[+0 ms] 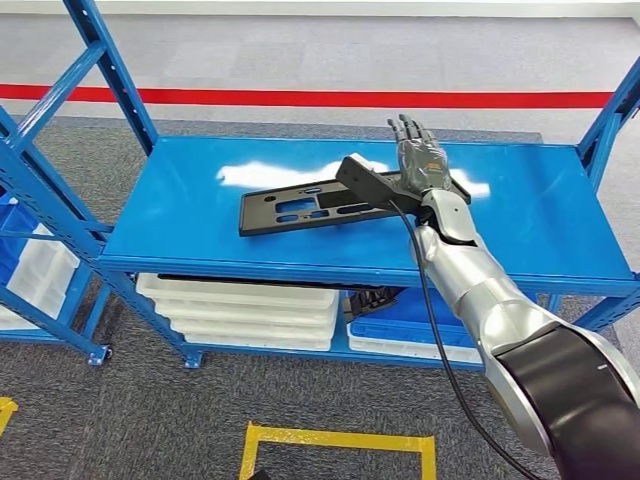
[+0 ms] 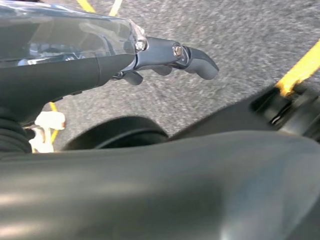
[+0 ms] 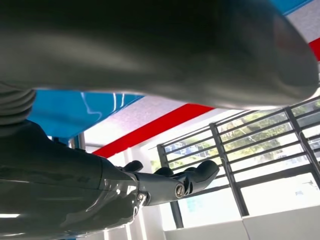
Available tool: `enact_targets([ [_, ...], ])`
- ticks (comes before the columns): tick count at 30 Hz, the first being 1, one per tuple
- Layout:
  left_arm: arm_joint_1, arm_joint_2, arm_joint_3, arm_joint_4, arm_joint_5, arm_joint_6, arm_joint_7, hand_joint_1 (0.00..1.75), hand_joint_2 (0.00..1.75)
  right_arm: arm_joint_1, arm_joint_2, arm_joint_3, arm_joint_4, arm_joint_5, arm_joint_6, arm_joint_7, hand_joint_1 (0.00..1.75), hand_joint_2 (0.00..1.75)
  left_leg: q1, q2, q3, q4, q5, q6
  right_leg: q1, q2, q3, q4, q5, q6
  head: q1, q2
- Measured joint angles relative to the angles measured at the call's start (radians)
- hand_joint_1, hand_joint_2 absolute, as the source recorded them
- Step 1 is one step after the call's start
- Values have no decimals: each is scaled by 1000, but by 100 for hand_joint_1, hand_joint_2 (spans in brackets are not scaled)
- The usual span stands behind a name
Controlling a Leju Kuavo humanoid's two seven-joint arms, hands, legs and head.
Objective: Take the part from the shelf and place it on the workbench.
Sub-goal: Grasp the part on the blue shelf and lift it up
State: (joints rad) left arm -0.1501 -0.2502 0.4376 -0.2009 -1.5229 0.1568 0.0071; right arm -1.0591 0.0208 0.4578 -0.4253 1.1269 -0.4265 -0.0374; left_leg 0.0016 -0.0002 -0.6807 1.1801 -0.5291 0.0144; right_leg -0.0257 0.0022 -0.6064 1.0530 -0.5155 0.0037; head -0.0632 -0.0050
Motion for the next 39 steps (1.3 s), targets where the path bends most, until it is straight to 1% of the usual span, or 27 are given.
enact_targets([
  [1,-1,0,0,0,0,0,0,0,0,-2,1,0,0,0,0,0,0,0,-3,-1,27,-59,27,8,1,1,0,0,-1,1,0,0],
  [2,-1,0,0,0,0,0,0,0,0,-3,2,0,0,0,0,0,0,0,-7,-2,45,-101,43,16,2,1,0,-1,-2,2,0,0],
  [4,-1,0,0,0,0,0,0,0,0,-4,3,0,0,1,1,0,0,0,-14,-2,55,-125,44,24,1,1,-3,-3,-1,9,0,0],
  [6,-2,0,0,0,0,0,0,0,0,-5,3,0,0,2,1,0,0,0,-12,-1,61,-141,43,29,1,0,-4,-2,-5,20,0,0],
  [7,-2,0,0,0,0,0,0,0,0,-7,3,0,-1,2,1,0,0,0,-9,1,65,-149,45,31,2,-1,-8,11,-17,24,1,0],
  [8,-2,-1,0,0,0,0,0,0,0,-8,3,0,-1,2,1,0,0,0,-6,2,69,-157,47,32,2,-1,-21,42,-39,26,1,0],
  [10,-1,-2,0,0,0,0,0,0,0,-7,3,0,0,2,2,0,0,0,-5,2,70,-160,48,35,3,-1,-71,154,-97,27,1,0],
  [11,0,-2,0,0,0,0,0,0,0,-5,3,0,1,2,2,0,0,0,-5,2,70,-160,48,35,3,-1,-98,212,-118,28,1,0],
  [12,0,-2,0,0,0,0,0,0,0,-2,2,0,1,2,2,0,0,0,-5,2,70,-159,48,35,3,-1,-114,246,-123,29,1,0],
  [13,1,-2,0,0,0,0,0,0,0,0,2,0,2,2,2,0,0,0,-5,2,71,-158,47,35,3,-1,-114,244,-108,31,1,0],
  [14,1,-2,0,0,0,0,0,0,0,0,2,0,1,1,2,0,0,0,-4,2,71,-157,47,34,2,-1,-96,204,-78,32,1,0],
  [16,0,-2,0,0,0,0,0,0,0,-3,2,0,1,1,2,0,0,0,-6,2,69,-150,42,27,3,-2,-39,76,-13,32,1,0],
  [17,-1,-2,0,0,0,0,0,0,0,-4,3,1,1,2,2,0,0,0,-8,2,66,-145,39,23,3,-2,-18,29,3,29,1,0],
  [18,0,-2,0,0,0,0,0,0,0,-4,3,1,1,1,2,0,0,0,-10,1,63,-141,38,20,4,-2,-8,5,7,25,1,0],
  [21,1,-2,0,0,0,0,-1,0,0,-2,3,1,1,1,2,0,0,0,-9,1,59,-136,35,13,4,1,-7,-2,4,12,1,0],
  [22,1,-2,0,0,0,1,-1,0,0,-3,3,1,1,1,2,0,0,0,-8,1,55,-124,24,9,2,1,-6,-2,5,7,0,0],
  [24,0,-2,0,0,0,1,-1,0,0,-4,4,1,1,2,2,0,0,0,-3,0,23,-46,-25,-5,-2,-1,-5,-4,6,1,0,0],
  [26,0,-2,0,0,0,1,-1,0,0,-4,4,1,1,2,2,0,0,0,3,0,-35,82,-81,-15,-2,-2,-5,-3,5,-2,0,0],
  [27,1,-2,0,0,0,1,-1,0,0,-3,5,1,1,2,3,0,0,0,4,0,-54,124,-91,-17,-2,-2,-5,-3,4,-2,0,0],
  [28,2,-2,0,0,0,0,-1,0,0,-2,5,2,1,2,3,0,0,0,5,0,-58,130,-82,-16,-2,-2,-4,-3,4,-2,0,0],
  [29,2,-2,0,0,0,1,-1,0,0,-2,5,2,1,2,2,0,0,0,5,0,-45,99,-56,-13,-1,-1,-2,-3,3,-2,0,0],
  [31,1,-1,0,0,0,1,-1,0,0,-3,5,2,0,1,2,0,0,0,1,-1,14,-29,14,-1,-1,0,1,-4,1,0,0,0],
  [32,0,-1,0,0,0,2,-1,0,0,-4,6,2,0,1,2,0,0,0,-2,-2,37,-82,36,6,0,1,2,-4,0,1,0,0],
  [33,0,-1,0,0,0,2,-1,0,0,-3,6,2,0,1,2,0,0,0,-6,-2,52,-116,47,12,0,1,1,-4,-1,4,0,0],
  [35,0,-1,0,0,0,2,-1,0,0,-2,6,2,0,1,2,-1,0,0,-11,-3,57,-131,44,20,-1,1,-2,-6,0,13,0,0],
  [37,0,-2,0,0,0,3,-1,0,0,-2,6,2,-1,0,1,-1,0,0,-7,-1,64,-146,43,26,-1,-1,-3,0,-9,23,0,0],
  [39,0,-3,0,0,0,3,-2,0,0,-4,5,2,-2,-1,2,-1,0,0,-2,2,70,-159,47,32,-1,-1,-27,60,-51,29,1,0],
])
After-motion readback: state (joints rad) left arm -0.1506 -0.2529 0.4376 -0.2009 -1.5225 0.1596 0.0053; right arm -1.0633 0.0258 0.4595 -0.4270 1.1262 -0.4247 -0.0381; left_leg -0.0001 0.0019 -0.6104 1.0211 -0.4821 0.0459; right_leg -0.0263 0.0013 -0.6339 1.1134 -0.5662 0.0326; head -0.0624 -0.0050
